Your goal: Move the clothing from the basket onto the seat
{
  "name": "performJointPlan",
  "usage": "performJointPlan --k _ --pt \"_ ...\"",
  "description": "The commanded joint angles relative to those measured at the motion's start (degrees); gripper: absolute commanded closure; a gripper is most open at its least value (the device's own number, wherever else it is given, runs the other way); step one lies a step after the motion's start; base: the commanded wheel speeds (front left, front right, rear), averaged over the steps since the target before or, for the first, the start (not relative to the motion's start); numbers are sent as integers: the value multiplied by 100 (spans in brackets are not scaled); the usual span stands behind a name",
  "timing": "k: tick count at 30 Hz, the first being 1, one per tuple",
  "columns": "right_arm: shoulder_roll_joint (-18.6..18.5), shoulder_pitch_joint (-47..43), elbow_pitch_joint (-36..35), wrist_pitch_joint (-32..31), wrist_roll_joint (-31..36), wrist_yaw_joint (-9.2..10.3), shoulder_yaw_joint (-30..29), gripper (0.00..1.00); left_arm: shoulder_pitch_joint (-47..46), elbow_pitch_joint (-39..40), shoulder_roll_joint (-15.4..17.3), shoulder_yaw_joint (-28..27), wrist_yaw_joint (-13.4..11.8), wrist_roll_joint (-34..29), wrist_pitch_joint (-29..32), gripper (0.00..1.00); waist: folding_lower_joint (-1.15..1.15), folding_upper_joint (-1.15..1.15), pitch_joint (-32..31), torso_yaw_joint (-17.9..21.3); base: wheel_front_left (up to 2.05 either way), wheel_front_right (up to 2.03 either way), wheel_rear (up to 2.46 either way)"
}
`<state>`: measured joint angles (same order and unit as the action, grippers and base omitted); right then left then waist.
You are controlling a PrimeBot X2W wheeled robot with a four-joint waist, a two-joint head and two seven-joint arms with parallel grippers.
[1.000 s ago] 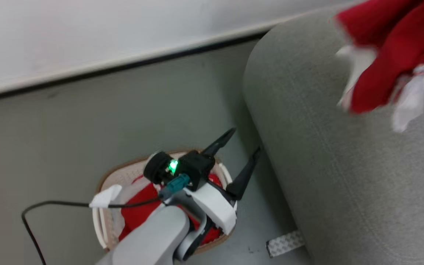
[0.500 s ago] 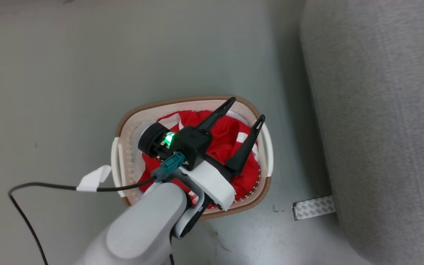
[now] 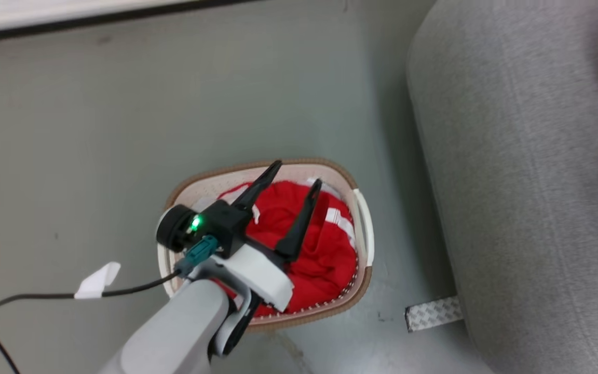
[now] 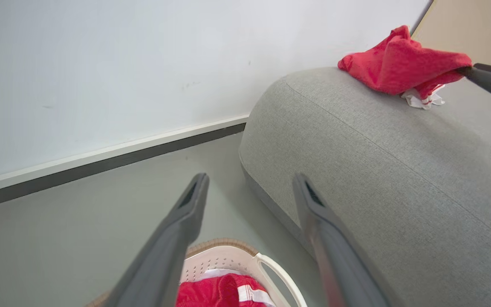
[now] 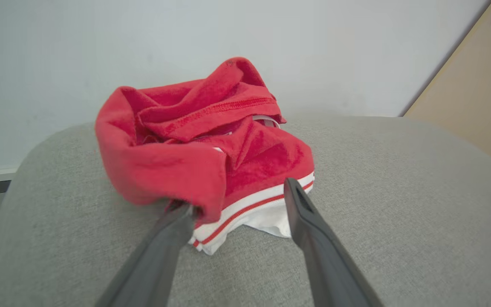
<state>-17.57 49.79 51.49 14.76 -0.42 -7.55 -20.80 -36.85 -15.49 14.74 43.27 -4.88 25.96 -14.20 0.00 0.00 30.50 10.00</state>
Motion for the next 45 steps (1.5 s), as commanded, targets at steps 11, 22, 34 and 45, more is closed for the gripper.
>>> performJointPlan --k 11,22,34,45 --pt "735 -1942 -2163 37 -249 12 295 0 933 50 120 -357 -225 -39 -96 0 0 0 -1395 61 0 0 0" --pt "1097 -3075 -3218 36 -503 12 1183 0 1867 348 -52 -1181 -267 -546 -96 0 0 0 -2313 -269 0 0 0" --pt "1290 -4028 -3296 37 -659 12 1839 0 2880 286 -316 -2443 -96 -910 -96 0 0 0 -2992 -907 0 0 0" --pt "1454 -4516 -3144 37 -625 12 1986 0 3475 49 -564 -3406 185 -1183 -97 0 0 0 -3218 -1068 0 0 0"
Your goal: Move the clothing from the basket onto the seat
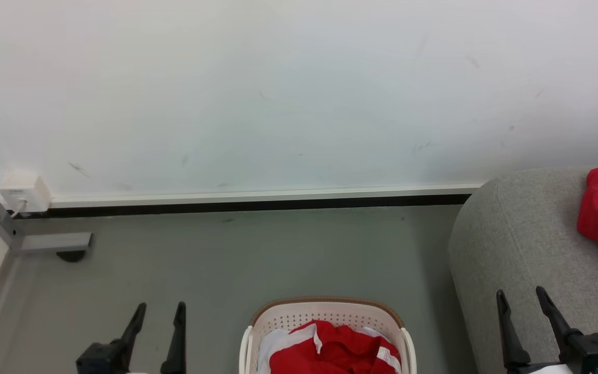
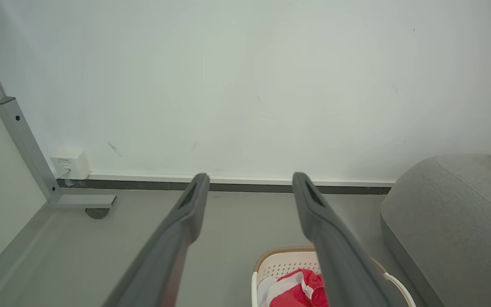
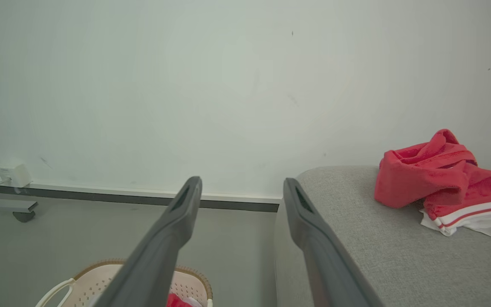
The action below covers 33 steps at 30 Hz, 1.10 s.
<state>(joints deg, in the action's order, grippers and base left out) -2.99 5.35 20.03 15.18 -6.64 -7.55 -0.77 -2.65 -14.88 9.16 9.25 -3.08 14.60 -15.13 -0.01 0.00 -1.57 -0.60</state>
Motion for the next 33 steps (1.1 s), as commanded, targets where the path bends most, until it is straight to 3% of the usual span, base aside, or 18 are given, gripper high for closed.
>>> performJointPlan --k 1,15,26,33 --pt "3 -105 27 -4 4 12 8 0 101 -36 -36 -82 25 -80 -4 0 1 0 -24 -13 0 0 0" --pt "8 -149 191 -4 -187 12 11 0 231 -149 -386 -739 444 -487 -4 0 1 0 -53 -20 0 0 0" --pt "7 -34 149 -4 -193 12 21 0 170 -181 -529 -941 640 -672 -4 0 1 0 38 56 0 0 0" --pt "4 167 -3 -4 -177 12 -31 0 -1 -196 -571 -894 765 -775 -3 0 1 0 276 325 0 0 0"
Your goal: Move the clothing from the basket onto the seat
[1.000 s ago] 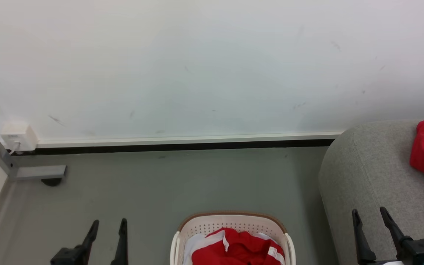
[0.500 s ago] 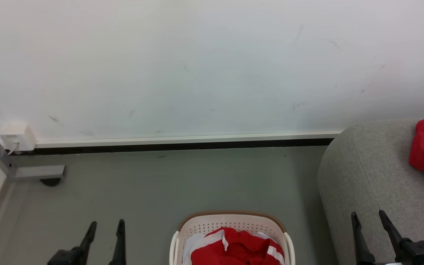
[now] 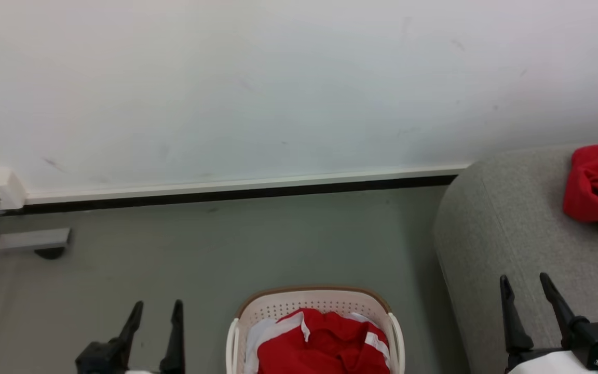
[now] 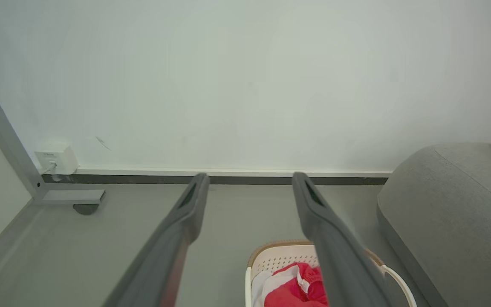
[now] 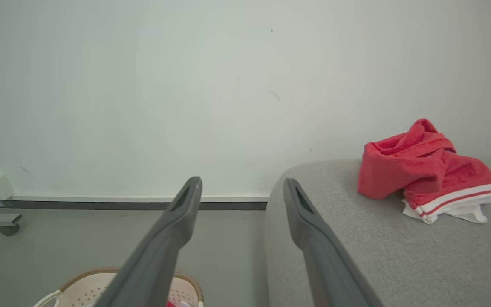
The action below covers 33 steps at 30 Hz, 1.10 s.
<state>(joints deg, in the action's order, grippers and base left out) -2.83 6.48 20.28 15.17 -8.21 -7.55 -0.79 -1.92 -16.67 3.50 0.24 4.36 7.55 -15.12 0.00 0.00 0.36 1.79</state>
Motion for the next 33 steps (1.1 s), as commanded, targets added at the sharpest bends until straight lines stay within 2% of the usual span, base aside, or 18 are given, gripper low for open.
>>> performJointPlan --k 1,11,19,26,33 --pt "-11 107 -75 -3 -32 12 -50 0 -136 -28 -8 50 47 -102 -4 0 0 0 160 141 0 0 0" --pt "-9 814 -586 -4 -24 12 -197 0 -1297 -324 37 586 228 -437 -4 0 0 0 1294 775 0 0 0" --pt "-8 1514 -1086 -4 -348 13 -91 0 -2731 -1396 139 1457 300 -829 26 0 0 0 2588 1179 0 0 0" --pt "-7 2029 -1398 -4 -536 13 125 0 -3759 -2518 174 1968 307 -1089 481 0 0 0 3643 1434 0 0 0" --pt "-7 2475 -1637 -4 -744 13 284 0 -4497 -3466 260 2163 226 -1337 1192 0 0 0 4483 1604 0 0 0"
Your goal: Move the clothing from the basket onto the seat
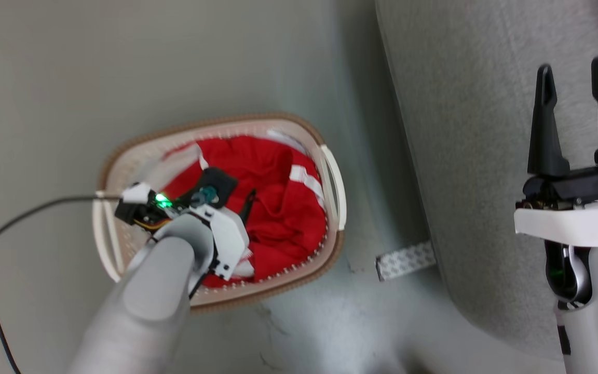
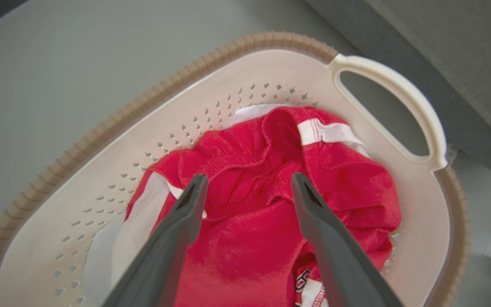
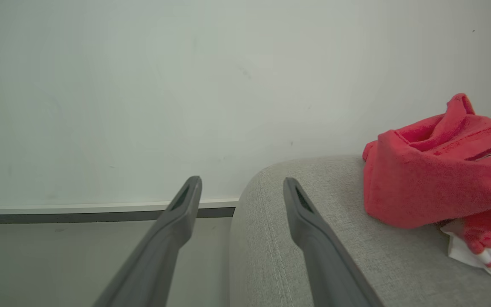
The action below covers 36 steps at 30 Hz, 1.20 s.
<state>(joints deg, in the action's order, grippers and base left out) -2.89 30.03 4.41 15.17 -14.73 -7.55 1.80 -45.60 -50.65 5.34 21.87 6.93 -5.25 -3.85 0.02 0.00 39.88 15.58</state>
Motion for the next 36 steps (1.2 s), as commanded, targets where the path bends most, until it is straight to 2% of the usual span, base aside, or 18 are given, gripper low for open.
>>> performJointPlan --k 1,11,20,21,22,23,28,36 --pt "0 171 -74 -3 -108 13 50 0 -219 -189 81 14 -45 -70 157 0 -2 0 626 243 0 0 0" --pt "-1 500 -358 -4 -283 13 209 0 -1112 -1069 272 183 -226 -304 932 0 -2 0 1629 420 0 0 0" --pt "3 478 -359 -8 -238 13 162 0 -1345 -1559 279 376 -252 -389 921 0 -2 0 1953 417 0 0 0" --pt "3 474 -354 -11 -235 13 145 0 -1355 -1608 270 395 -238 -378 912 50 -2 0 1961 409 0 0 0" --pt "3 470 -351 -12 -233 12 135 0 -1370 -1655 262 407 -233 -366 880 82 -2 0 1965 404 0 0 0" --pt "3 466 -343 -12 -232 12 125 0 -1385 -1694 256 429 -225 -365 859 100 -2 0 1963 402 0 0 0" --pt "-6 496 -239 -11 -292 12 91 0 -1381 -1787 211 451 -195 -228 629 100 -2 0 1759 348 0 0 0" --pt "-9 165 -22 -4 -101 13 -51 0 -1053 -1791 -97 259 -141 258 -60 100 -2 0 702 -96 0 0 0"
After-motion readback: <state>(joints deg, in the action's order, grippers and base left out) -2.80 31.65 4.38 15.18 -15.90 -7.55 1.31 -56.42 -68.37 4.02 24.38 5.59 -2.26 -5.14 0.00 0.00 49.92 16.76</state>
